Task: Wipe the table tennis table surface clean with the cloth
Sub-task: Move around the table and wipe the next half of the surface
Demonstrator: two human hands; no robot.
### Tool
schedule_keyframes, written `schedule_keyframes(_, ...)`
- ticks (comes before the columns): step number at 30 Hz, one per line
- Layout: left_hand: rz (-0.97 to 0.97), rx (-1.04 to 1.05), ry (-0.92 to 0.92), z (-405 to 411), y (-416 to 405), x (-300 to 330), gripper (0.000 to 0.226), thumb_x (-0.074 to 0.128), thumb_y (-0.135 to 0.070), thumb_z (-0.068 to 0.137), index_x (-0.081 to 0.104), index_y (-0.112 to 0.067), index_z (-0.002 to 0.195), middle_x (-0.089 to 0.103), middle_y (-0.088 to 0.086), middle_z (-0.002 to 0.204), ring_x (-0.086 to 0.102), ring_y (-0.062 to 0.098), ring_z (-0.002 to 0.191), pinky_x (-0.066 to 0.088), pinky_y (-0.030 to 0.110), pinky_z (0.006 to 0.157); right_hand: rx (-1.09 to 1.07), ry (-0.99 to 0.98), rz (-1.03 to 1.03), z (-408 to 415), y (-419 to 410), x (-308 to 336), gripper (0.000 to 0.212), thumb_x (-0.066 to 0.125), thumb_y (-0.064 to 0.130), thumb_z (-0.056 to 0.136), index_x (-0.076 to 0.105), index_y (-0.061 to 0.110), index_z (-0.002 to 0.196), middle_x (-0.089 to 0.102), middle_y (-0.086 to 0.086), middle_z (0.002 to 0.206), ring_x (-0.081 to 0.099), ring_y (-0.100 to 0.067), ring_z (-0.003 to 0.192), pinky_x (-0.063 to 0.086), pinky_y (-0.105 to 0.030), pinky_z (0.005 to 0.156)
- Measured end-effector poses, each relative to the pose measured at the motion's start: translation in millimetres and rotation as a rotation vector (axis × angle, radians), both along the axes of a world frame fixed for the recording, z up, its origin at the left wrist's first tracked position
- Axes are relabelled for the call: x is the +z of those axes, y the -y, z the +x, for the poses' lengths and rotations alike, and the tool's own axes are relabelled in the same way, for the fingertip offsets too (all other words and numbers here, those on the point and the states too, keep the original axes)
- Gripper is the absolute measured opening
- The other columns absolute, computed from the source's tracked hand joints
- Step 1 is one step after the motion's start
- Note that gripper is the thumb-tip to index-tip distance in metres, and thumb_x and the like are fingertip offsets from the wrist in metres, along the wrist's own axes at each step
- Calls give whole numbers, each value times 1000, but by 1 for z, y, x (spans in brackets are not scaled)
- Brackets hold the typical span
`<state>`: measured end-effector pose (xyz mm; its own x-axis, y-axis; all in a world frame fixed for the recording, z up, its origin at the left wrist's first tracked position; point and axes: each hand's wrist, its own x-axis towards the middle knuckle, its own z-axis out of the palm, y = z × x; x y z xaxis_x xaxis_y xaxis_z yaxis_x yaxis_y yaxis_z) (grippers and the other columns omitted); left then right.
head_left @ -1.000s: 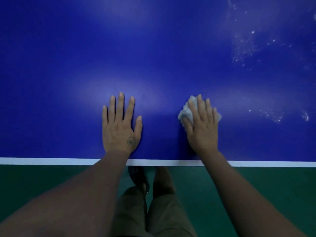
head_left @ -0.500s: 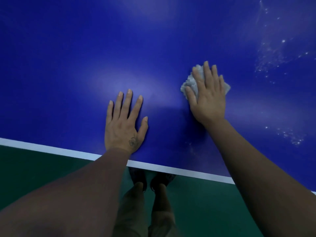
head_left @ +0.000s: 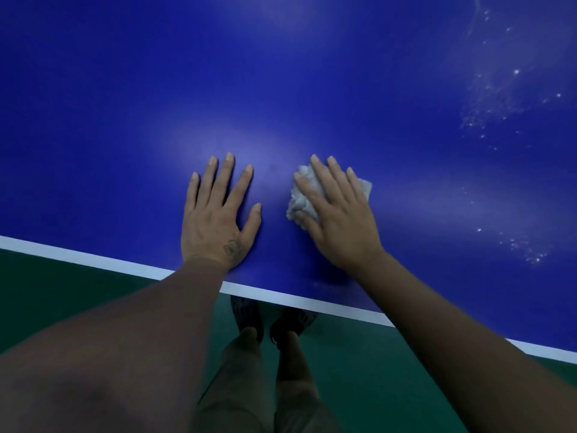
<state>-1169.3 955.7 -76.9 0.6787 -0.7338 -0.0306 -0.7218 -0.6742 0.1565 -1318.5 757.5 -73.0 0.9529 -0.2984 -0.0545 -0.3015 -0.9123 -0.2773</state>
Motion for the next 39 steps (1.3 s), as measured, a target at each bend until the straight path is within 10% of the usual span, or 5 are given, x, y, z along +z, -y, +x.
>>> schedule_keyframes(7,-10,-3,9,-1,1,1,66,40,-51,108,26,-27,169,15,3,178,8,26,165,12,53,132,325,38,13,-37,-44,-2,62,42,48,114,32,18,167,18,-9,177,10,-32,165,11,-53,133)
schedule_keyframes(17,23,-7,-10,-1,2,3,66,32,-55,109,22,-29,169,12,2,178,5,26,165,10,52,133,-439,29,-27,-48,62,0,63,33,48,115,25,17,169,19,-5,178,11,-31,165,4,-47,133)
schedule_keyframes(25,60,-2,-16,-1,-1,0,68,26,-58,109,13,-30,170,3,2,179,-1,26,165,6,52,133,-74,0,18,-123,-93,8,63,55,36,110,36,14,165,25,-6,176,18,-29,164,17,-55,132)
schedule_keyframes(31,73,-3,-19,-1,-1,-2,70,19,-60,108,9,-31,171,-1,2,179,-4,26,165,5,52,133,-547,13,-13,-99,-44,3,59,41,39,114,28,18,169,18,-6,178,11,-27,165,5,-47,134)
schedule_keyframes(39,82,-4,-17,-1,-1,-4,71,15,-61,108,3,-31,171,-6,2,179,-7,27,165,3,53,133,-184,-13,-21,-125,-99,8,60,47,39,112,34,16,166,23,-7,176,17,-28,164,19,-56,131)
